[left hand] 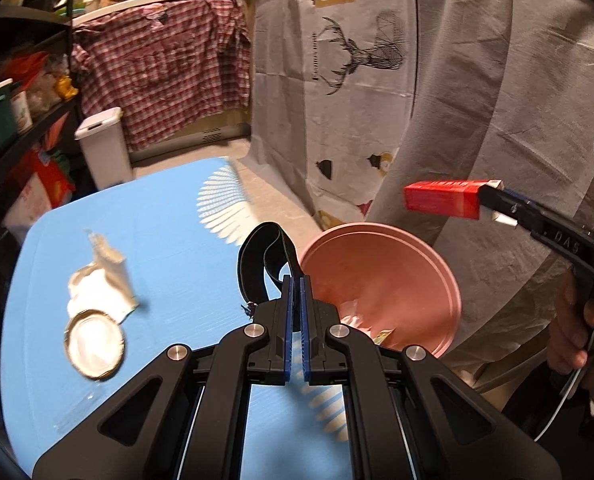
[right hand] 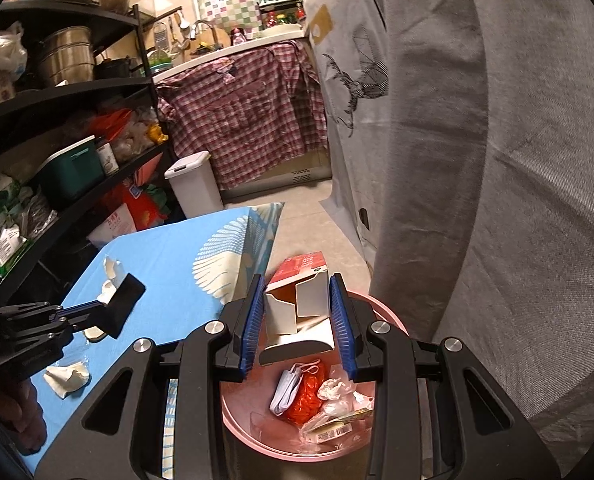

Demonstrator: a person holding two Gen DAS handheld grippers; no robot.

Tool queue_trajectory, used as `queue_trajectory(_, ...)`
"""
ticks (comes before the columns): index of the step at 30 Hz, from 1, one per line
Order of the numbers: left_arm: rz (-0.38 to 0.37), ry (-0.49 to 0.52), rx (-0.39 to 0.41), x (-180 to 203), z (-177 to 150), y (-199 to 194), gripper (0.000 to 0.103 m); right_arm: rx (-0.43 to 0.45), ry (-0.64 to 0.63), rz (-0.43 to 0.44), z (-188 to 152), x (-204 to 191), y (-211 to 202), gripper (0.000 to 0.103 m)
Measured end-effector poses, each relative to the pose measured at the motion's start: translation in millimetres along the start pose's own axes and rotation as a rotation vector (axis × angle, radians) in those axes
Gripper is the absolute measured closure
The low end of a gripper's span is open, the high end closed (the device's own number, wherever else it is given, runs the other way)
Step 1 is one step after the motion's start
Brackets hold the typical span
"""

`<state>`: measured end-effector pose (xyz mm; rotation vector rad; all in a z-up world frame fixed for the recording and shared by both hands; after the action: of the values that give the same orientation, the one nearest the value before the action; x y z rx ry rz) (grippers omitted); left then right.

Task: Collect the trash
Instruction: 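Open both tools to drop the box and strap into the bin, then move both open tools back over the remaining table trash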

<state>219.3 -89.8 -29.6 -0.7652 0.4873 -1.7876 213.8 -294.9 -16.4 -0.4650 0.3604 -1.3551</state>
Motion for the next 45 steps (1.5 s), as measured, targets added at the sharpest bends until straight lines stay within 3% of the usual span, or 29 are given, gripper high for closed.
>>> queue_trajectory(10,-0.06,0.028,-0.052,43.7,3.2,39.8,0.1,-0.032,0.016,-0.009,-5.8,9.6,11.8,0.069)
queue_trajectory(20,-0.095,0.048,-0.066,64.3,12.4,60.2,0.099,-0.04,0.012,-0.022,-5.8,11.0,17.0,0.069)
queue_trajectory(22,-0.093,0.051,-0.073,66.4,14.1,64.3,0.096,-0.047,0.006,-0.037,-7.0,12.7,19.4,0.065)
queue_trajectory(24,-0.079,0.05,-0.084,66.1,15.5,68.2,0.086,-0.059,0.004,-0.053,-8.6,14.6,22.1,0.059)
queue_trajectory(27,-0.084,0.04,-0.077,63.5,18.7,63.4,0.085,-0.057,0.013,-0.065,-9.7,17.9,22.0,0.051)
queue_trajectory(36,-0.055,-0.005,-0.016,29.2,25.5,18.0,0.085,-0.039,0.006,-0.061,-7.5,12.8,15.3,0.051)
queue_trajectory(45,0.046,-0.042,0.059,-54.4,34.2,-53.8,0.085,0.032,-0.057,-0.009,7.6,-20.9,-8.4,0.052)
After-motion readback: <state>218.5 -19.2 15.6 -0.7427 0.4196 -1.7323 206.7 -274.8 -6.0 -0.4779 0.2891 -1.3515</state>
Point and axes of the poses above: each gripper's, at about its wrist camera, not at the fingertips, and y roughly the way its jaws point, x to its right, z to its top, the point moved 7 cm from there along y, roughly the way its jaws point, and after that the axes turned 15 degrees about -y, right-handed, at the moved point
